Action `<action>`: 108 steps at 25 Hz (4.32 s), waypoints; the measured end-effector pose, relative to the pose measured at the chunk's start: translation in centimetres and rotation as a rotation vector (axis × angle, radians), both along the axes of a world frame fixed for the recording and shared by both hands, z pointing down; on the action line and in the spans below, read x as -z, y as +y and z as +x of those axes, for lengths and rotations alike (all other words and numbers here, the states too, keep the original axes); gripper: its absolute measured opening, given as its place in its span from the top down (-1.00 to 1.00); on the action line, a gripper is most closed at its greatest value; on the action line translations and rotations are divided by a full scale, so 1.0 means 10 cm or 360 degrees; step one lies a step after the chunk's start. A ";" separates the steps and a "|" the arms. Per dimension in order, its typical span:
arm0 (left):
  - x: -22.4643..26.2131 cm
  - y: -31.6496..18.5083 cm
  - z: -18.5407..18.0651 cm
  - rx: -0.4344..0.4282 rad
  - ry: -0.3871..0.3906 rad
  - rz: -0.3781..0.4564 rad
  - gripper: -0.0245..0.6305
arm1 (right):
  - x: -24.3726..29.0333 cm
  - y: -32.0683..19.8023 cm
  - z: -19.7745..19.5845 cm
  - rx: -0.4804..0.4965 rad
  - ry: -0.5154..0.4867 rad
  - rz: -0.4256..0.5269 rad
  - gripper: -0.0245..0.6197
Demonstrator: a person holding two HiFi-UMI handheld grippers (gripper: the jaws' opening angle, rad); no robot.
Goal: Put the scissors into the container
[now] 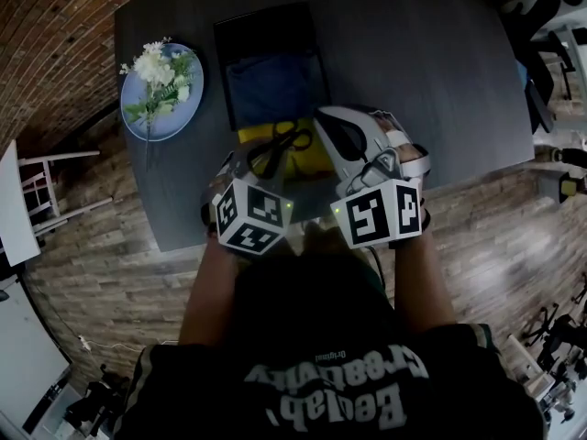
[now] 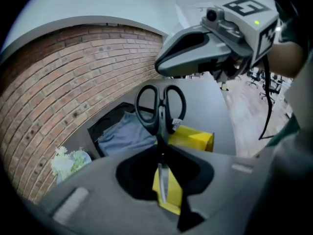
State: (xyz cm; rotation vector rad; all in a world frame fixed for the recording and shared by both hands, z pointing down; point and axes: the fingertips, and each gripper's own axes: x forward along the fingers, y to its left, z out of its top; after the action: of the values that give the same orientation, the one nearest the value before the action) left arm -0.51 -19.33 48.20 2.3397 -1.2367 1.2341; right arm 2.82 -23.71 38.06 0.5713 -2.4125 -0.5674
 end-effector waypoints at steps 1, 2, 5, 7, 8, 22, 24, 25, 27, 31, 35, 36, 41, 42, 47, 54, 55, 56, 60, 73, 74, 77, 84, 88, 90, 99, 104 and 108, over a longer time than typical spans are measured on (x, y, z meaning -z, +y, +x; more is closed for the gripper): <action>-0.03 0.01 0.00 -0.0004 -0.0007 -0.0010 0.74 | -0.01 0.00 0.00 0.0002 -0.0004 -0.0001 0.90; -0.06 0.01 0.01 -0.0009 -0.0012 -0.0017 0.74 | -0.02 0.01 0.00 0.0005 -0.0009 -0.0003 0.90; -0.12 0.02 0.03 -0.0006 -0.0008 -0.0029 0.74 | -0.09 0.04 0.01 0.0008 -0.0004 -0.0021 0.90; -0.15 0.02 0.04 0.0000 -0.0011 -0.0039 0.74 | -0.14 0.07 0.04 0.0008 0.0002 -0.0039 0.90; -0.17 0.03 0.04 0.0000 -0.0015 -0.0046 0.74 | -0.14 0.07 0.05 0.0005 -0.0003 -0.0050 0.90; -0.48 0.16 0.02 -0.0028 -0.0055 -0.0156 0.74 | -0.25 0.10 0.15 -0.0039 -0.0009 -0.0078 0.90; -0.51 0.18 0.01 -0.0028 -0.0053 -0.0168 0.74 | -0.25 0.09 0.14 -0.0042 -0.0011 -0.0079 0.90; -0.52 0.18 0.01 -0.0027 -0.0049 -0.0172 0.74 | -0.26 0.09 0.14 -0.0041 -0.0014 -0.0081 0.90; -0.53 0.19 0.01 -0.0027 -0.0042 -0.0176 0.74 | -0.28 0.09 0.13 -0.0041 -0.0013 -0.0089 0.90; -0.58 0.21 0.01 -0.0037 -0.0030 -0.0196 0.74 | -0.35 0.09 0.10 -0.0042 -0.0001 -0.0113 0.90; -0.62 0.24 0.02 -0.0050 -0.0023 -0.0219 0.74 | -0.37 0.10 0.07 -0.0040 -0.0002 -0.0125 0.90; -0.64 0.25 0.02 -0.0054 -0.0020 -0.0227 0.74 | -0.38 0.10 0.06 -0.0042 -0.0001 -0.0128 0.90; -0.73 0.27 0.03 -0.0065 -0.0004 -0.0264 0.74 | -0.43 0.07 0.07 -0.0062 0.0002 -0.0148 0.90; -0.74 0.27 0.04 -0.0068 -0.0001 -0.0267 0.74 | -0.44 0.06 0.07 -0.0064 0.0003 -0.0153 0.90; -0.78 0.25 0.05 -0.0072 0.0018 -0.0272 0.74 | -0.51 0.05 0.08 -0.0075 0.0005 -0.0182 0.90; -0.83 0.23 0.08 -0.0082 0.0028 -0.0285 0.74 | -0.65 0.07 0.11 -0.0087 0.0040 -0.0231 0.90; -0.84 0.23 0.08 -0.0085 0.0025 -0.0289 0.74 | -0.67 0.07 0.12 -0.0090 0.0044 -0.0236 0.90; -0.85 0.23 0.09 -0.0087 0.0023 -0.0293 0.74 | -0.68 0.07 0.14 -0.0096 0.0049 -0.0241 0.90; -0.86 0.23 0.09 -0.0091 0.0018 -0.0320 0.74 | -0.69 0.07 0.21 -0.0123 0.0058 -0.0254 0.90; -0.87 0.21 0.12 -0.0159 -0.0043 -0.0357 0.74 | -0.70 0.02 0.37 -0.0206 0.0056 -0.0270 0.90; -0.87 0.19 0.12 -0.0166 -0.0055 -0.0354 0.74 | -0.70 0.03 0.38 -0.0210 0.0055 -0.0271 0.90; -0.86 0.12 0.11 -0.0177 -0.0086 -0.0345 0.74 | -0.69 0.02 0.39 -0.0225 0.0051 -0.0270 0.90; -0.91 0.09 0.11 -0.0189 -0.0106 -0.0369 0.74 | -0.68 -0.01 0.44 -0.0261 0.0038 -0.0270 0.90; -0.93 0.09 0.13 -0.0206 -0.0111 -0.0390 0.74 | -0.69 -0.02 0.49 -0.0283 0.0032 -0.0272 0.90; -0.95 0.09 0.13 -0.0209 -0.0123 -0.0400 0.74 | -0.71 -0.01 0.49 -0.0279 0.0038 -0.0277 0.90; -1.01 0.09 0.13 -0.0215 -0.0189 -0.0443 0.73 | -0.72 -0.01 0.46 -0.0265 0.0037 -0.0280 0.90; -1.03 0.10 0.11 -0.0208 -0.0221 -0.0448 0.71 | -0.73 0.01 0.45 -0.0259 0.0044 -0.0283 0.90; -1.04 0.11 0.12 -0.0225 -0.0247 -0.0450 0.70 | -0.72 0.01 0.45 -0.0257 0.0042 -0.0278 0.90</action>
State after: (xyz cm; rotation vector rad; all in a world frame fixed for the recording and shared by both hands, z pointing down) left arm 0.70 -18.22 58.61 2.1885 -0.8800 1.5499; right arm 7.37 -23.61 45.28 0.6706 -2.3351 -0.2907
